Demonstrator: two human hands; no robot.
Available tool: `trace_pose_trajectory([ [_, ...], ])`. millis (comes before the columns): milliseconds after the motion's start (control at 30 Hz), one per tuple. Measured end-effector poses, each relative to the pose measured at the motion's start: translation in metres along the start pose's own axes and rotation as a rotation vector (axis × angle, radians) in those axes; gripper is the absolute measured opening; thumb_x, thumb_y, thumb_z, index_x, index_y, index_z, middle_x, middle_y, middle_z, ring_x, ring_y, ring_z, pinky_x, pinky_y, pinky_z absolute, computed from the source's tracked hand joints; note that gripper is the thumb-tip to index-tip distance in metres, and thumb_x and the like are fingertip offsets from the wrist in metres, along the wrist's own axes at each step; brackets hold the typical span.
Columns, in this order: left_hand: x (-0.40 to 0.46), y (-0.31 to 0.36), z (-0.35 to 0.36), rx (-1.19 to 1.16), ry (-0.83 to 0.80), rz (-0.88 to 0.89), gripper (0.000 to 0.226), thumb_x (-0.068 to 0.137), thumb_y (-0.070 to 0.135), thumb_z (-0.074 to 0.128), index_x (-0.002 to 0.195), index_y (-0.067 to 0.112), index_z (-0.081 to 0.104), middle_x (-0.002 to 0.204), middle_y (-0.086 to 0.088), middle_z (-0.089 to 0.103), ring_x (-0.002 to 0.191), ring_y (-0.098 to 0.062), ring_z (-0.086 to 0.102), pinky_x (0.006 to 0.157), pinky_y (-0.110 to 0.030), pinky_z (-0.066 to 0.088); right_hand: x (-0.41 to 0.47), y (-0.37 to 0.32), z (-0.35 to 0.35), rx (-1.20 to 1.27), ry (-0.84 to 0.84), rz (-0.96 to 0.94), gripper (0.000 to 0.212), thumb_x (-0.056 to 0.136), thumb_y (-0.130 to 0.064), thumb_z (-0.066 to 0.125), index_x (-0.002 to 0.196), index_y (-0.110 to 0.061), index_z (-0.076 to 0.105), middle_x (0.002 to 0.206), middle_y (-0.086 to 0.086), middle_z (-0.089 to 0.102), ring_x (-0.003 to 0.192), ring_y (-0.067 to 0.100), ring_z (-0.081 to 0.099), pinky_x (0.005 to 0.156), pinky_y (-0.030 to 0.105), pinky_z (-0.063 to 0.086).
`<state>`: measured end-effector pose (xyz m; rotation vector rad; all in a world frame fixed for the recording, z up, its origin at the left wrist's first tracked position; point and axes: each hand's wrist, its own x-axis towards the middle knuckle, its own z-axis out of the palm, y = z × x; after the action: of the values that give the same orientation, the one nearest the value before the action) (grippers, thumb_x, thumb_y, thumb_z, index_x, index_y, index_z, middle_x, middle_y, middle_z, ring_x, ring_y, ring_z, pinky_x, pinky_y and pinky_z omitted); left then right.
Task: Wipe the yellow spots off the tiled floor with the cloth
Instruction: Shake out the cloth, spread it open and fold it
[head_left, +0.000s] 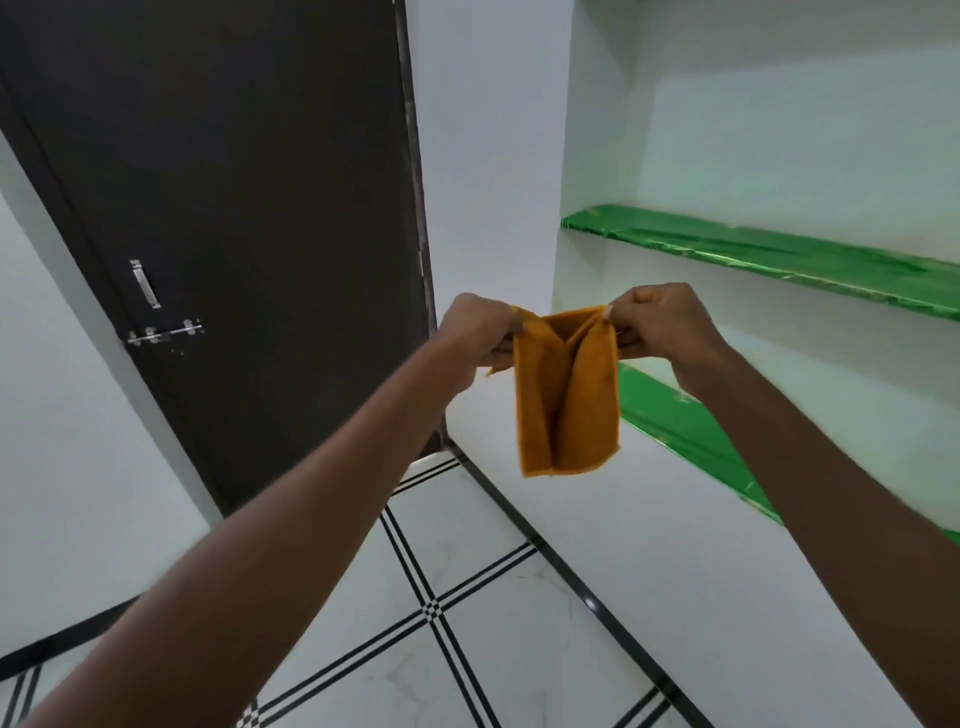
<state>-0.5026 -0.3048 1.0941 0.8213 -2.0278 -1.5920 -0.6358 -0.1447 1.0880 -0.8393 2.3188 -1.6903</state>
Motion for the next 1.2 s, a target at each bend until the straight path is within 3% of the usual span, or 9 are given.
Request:
trace_pose_trajectory([
  [167, 0.024, -0.007, -0.056, 0.090, 0.045, -0.044, 0.019, 0.095, 0.019, 0.066, 0.108, 0.005, 0.066, 0.109, -0.013, 0.069, 0.099, -0.024, 0.069, 0.093, -0.042, 0.059, 0.017, 0.009, -0.047, 0.120, 0.177, 0.065, 0.022, 0.091, -0.004, 0.072, 0.113, -0.003, 0.070, 0.096, 0.023, 0.074, 0.076, 0.029, 0.074, 0.069, 0.034, 0.063],
  [233, 0.029, -0.006, -0.078, 0.039, -0.027, -0.036, 0.029, 0.091, 0.022, 0.071, 0.114, 0.005, 0.067, 0.113, -0.012, 0.068, 0.103, -0.025, 0.068, 0.097, -0.044, 0.056, 0.019, 0.008, -0.060, 0.159, 0.176, 0.053, 0.028, 0.091, -0.002, 0.070, 0.119, -0.005, 0.069, 0.097, 0.021, 0.074, 0.076, 0.025, 0.074, 0.070, 0.031, 0.064],
  [333, 0.037, -0.002, -0.101, 0.058, -0.211, 0.035, 0.048, 0.085, 0.022, 0.076, 0.129, 0.010, 0.062, 0.124, -0.008, 0.065, 0.114, -0.025, 0.064, 0.101, -0.045, 0.054, 0.020, 0.002, -0.068, 0.184, 0.132, 0.022, 0.020, 0.093, -0.001, 0.066, 0.113, -0.004, 0.073, 0.106, 0.017, 0.074, 0.085, 0.022, 0.073, 0.080, 0.033, 0.062],
  [500, 0.052, 0.009, -0.115, 0.376, -0.090, 0.280, 0.029, 0.085, 0.019, 0.077, 0.114, 0.019, 0.073, 0.115, 0.000, 0.066, 0.109, -0.022, 0.064, 0.095, -0.042, 0.057, 0.025, -0.012, -0.056, 0.054, 0.162, -0.053, 0.022, 0.086, -0.002, 0.076, 0.107, -0.007, 0.076, 0.109, 0.010, 0.073, 0.109, 0.028, 0.068, 0.096, 0.042, 0.057],
  [667, 0.070, 0.021, -0.131, 0.386, 0.018, 0.343, 0.026, 0.085, 0.028, 0.077, 0.108, 0.016, 0.076, 0.103, -0.002, 0.071, 0.095, -0.020, 0.069, 0.078, -0.029, 0.058, 0.024, -0.031, -0.043, -0.346, 0.396, -0.250, 0.019, 0.082, -0.010, 0.082, 0.100, -0.009, 0.080, 0.086, 0.012, 0.073, 0.089, 0.030, 0.072, 0.089, 0.044, 0.060],
  [833, 0.069, 0.026, -0.139, 0.163, 0.107, 0.417, 0.030, 0.085, 0.026, 0.076, 0.111, 0.011, 0.076, 0.103, 0.001, 0.073, 0.095, -0.017, 0.070, 0.076, -0.024, 0.056, 0.024, -0.049, -0.042, -0.489, 0.425, -0.310, 0.017, 0.084, -0.012, 0.080, 0.100, -0.007, 0.079, 0.078, 0.008, 0.069, 0.078, 0.027, 0.070, 0.089, 0.040, 0.059],
  [933, 0.069, 0.030, -0.143, 0.216, 0.166, 0.482, 0.030, 0.084, 0.027, 0.077, 0.111, 0.014, 0.076, 0.101, -0.001, 0.073, 0.091, -0.016, 0.071, 0.078, -0.027, 0.059, 0.023, -0.062, -0.045, -0.558, 0.419, -0.329, 0.018, 0.085, -0.017, 0.081, 0.100, -0.007, 0.079, 0.078, 0.011, 0.072, 0.070, 0.028, 0.070, 0.086, 0.039, 0.059],
  [1033, 0.072, 0.037, -0.150, 0.248, 0.092, 0.385, 0.026, 0.082, 0.027, 0.078, 0.105, 0.015, 0.077, 0.101, -0.005, 0.074, 0.091, -0.019, 0.072, 0.078, -0.030, 0.061, 0.024, -0.072, -0.049, -0.620, 0.416, -0.343, 0.019, 0.086, -0.021, 0.080, 0.100, -0.009, 0.080, 0.079, 0.012, 0.072, 0.071, 0.028, 0.070, 0.084, 0.040, 0.059],
  [1200, 0.072, 0.047, -0.155, 0.260, 0.107, 0.348, 0.025, 0.082, 0.029, 0.078, 0.100, 0.011, 0.077, 0.097, -0.007, 0.074, 0.087, -0.020, 0.073, 0.069, -0.023, 0.058, 0.022, -0.079, -0.054, -0.571, 0.362, -0.310, 0.016, 0.089, -0.021, 0.077, 0.096, -0.007, 0.079, 0.071, 0.007, 0.067, 0.061, 0.014, 0.063, 0.076, 0.031, 0.051],
])
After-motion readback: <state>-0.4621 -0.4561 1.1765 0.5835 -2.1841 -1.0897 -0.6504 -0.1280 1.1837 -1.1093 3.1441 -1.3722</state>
